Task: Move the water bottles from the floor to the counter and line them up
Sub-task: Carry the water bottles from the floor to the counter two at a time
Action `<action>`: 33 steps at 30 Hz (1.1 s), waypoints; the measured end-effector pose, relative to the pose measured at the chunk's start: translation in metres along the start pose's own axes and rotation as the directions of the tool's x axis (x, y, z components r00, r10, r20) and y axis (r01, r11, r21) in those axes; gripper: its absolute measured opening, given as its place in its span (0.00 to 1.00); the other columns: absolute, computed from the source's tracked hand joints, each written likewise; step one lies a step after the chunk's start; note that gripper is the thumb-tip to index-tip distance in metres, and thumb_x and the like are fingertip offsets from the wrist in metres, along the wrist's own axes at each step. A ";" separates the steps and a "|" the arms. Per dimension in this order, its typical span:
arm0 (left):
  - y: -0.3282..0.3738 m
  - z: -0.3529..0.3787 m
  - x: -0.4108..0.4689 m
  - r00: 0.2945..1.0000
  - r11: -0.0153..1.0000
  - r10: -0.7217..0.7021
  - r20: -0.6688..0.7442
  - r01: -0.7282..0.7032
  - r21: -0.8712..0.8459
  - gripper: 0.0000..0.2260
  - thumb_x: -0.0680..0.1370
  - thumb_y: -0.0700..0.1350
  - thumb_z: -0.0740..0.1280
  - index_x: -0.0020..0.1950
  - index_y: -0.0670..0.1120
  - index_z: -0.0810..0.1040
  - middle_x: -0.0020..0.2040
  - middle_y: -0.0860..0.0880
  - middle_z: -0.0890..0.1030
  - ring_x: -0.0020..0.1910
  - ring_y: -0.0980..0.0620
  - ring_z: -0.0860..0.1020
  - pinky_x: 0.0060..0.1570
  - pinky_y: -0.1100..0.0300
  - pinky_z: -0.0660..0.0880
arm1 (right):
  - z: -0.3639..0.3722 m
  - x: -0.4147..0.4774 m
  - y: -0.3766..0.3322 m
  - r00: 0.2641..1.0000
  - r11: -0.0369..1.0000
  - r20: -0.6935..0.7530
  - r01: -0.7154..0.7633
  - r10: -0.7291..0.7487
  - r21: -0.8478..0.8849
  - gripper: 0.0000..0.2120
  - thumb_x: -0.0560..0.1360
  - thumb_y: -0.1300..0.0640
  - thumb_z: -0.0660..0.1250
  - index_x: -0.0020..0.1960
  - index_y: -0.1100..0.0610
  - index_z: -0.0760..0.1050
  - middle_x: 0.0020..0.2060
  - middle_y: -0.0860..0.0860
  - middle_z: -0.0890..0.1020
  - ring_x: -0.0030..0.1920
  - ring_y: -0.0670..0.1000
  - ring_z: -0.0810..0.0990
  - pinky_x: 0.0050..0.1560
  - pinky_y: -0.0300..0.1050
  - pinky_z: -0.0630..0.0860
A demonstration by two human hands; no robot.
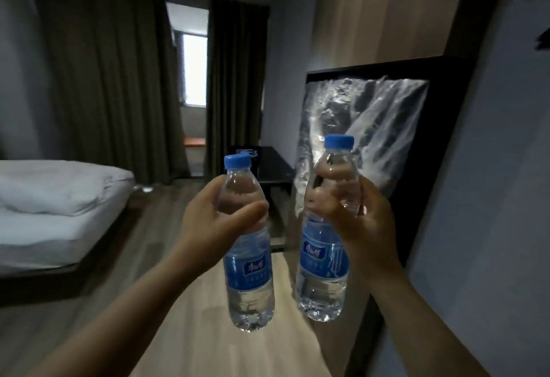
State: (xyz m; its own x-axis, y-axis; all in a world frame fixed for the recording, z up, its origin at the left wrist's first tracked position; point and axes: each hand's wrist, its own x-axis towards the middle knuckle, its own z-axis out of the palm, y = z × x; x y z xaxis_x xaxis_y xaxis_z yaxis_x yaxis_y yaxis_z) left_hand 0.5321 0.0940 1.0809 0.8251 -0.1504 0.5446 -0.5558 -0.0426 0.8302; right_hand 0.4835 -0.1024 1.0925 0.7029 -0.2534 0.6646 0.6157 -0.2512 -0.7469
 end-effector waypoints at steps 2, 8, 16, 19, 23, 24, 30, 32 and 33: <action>-0.010 -0.017 0.001 0.999 0.999 -0.013 -0.032 0.014 0.050 0.12 0.69 0.48 0.73 0.51 0.51 0.77 0.44 0.49 0.84 0.44 0.55 0.84 0.39 0.65 0.80 | 0.019 0.006 0.016 0.999 0.999 0.037 -0.017 0.015 0.036 0.17 0.64 0.44 0.74 0.49 0.50 0.78 0.37 0.50 0.84 0.42 0.48 0.85 0.44 0.45 0.80; -0.051 -0.073 0.027 0.992 0.994 -0.048 -0.114 0.058 0.091 0.11 0.70 0.46 0.75 0.49 0.54 0.77 0.45 0.50 0.84 0.45 0.55 0.84 0.40 0.62 0.81 | 0.092 0.039 0.064 0.990 0.996 0.137 -0.032 0.020 0.088 0.16 0.66 0.46 0.75 0.52 0.47 0.79 0.37 0.46 0.84 0.42 0.46 0.85 0.43 0.45 0.80; -0.100 -0.159 0.104 0.988 0.997 -0.045 -0.149 0.055 0.062 0.15 0.64 0.54 0.76 0.48 0.56 0.79 0.45 0.46 0.84 0.45 0.49 0.84 0.48 0.46 0.82 | 0.201 0.099 0.121 0.990 0.992 0.139 -0.052 0.036 0.117 0.13 0.66 0.45 0.76 0.47 0.46 0.78 0.37 0.49 0.83 0.41 0.51 0.85 0.43 0.54 0.82; -0.122 -0.178 0.137 0.986 0.994 -0.046 -0.161 0.060 0.086 0.14 0.64 0.53 0.76 0.48 0.55 0.79 0.44 0.46 0.84 0.46 0.48 0.84 0.49 0.43 0.81 | 0.229 0.121 0.141 0.990 0.992 0.137 -0.054 0.039 0.110 0.15 0.65 0.44 0.76 0.47 0.49 0.78 0.36 0.50 0.83 0.40 0.52 0.85 0.40 0.50 0.81; -0.154 -0.193 0.183 0.983 0.993 -0.055 -0.177 0.072 0.093 0.14 0.63 0.54 0.75 0.48 0.57 0.79 0.43 0.48 0.85 0.44 0.52 0.85 0.48 0.49 0.82 | 0.258 0.156 0.171 0.990 0.994 0.129 -0.063 0.051 0.093 0.16 0.65 0.42 0.74 0.49 0.48 0.78 0.36 0.48 0.84 0.40 0.49 0.85 0.41 0.48 0.81; -0.163 -0.195 0.195 0.982 0.993 -0.055 -0.178 0.073 0.095 0.15 0.63 0.55 0.75 0.48 0.58 0.79 0.43 0.49 0.85 0.43 0.53 0.85 0.47 0.51 0.82 | 0.265 0.166 0.180 0.990 0.994 0.132 -0.062 0.050 0.094 0.17 0.65 0.42 0.74 0.49 0.48 0.78 0.36 0.48 0.84 0.40 0.49 0.85 0.43 0.49 0.81; -0.223 -0.201 0.280 0.978 0.983 -0.020 -0.208 0.057 0.173 0.13 0.65 0.52 0.75 0.48 0.58 0.79 0.43 0.54 0.85 0.42 0.58 0.84 0.40 0.64 0.81 | 0.296 0.235 0.247 0.988 0.994 0.149 -0.042 0.027 0.097 0.20 0.64 0.40 0.72 0.51 0.50 0.79 0.39 0.50 0.84 0.42 0.49 0.85 0.43 0.41 0.80; -0.242 -0.201 0.313 0.975 0.981 -0.016 -0.221 0.058 0.185 0.12 0.68 0.48 0.77 0.48 0.57 0.79 0.44 0.55 0.84 0.42 0.59 0.83 0.37 0.67 0.80 | 0.306 0.264 0.269 0.987 0.992 0.153 -0.058 0.041 0.110 0.21 0.63 0.39 0.72 0.51 0.49 0.79 0.39 0.49 0.84 0.41 0.47 0.84 0.40 0.37 0.79; -0.251 -0.200 0.330 0.975 0.981 -0.016 -0.221 0.058 0.186 0.12 0.69 0.46 0.77 0.48 0.56 0.79 0.44 0.56 0.84 0.42 0.60 0.83 0.36 0.68 0.79 | 0.311 0.278 0.280 0.986 0.990 0.157 -0.070 0.050 0.121 0.21 0.63 0.39 0.72 0.51 0.49 0.79 0.39 0.49 0.84 0.42 0.47 0.84 0.40 0.37 0.78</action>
State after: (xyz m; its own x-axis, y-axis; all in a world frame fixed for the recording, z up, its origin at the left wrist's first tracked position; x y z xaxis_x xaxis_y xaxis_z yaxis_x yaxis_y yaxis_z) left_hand 0.9641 0.2531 1.0755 0.8357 0.0720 0.5444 -0.5164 -0.2343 0.8237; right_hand 0.9620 0.0475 1.0614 0.7801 -0.1159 0.6148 0.6038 -0.1182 -0.7884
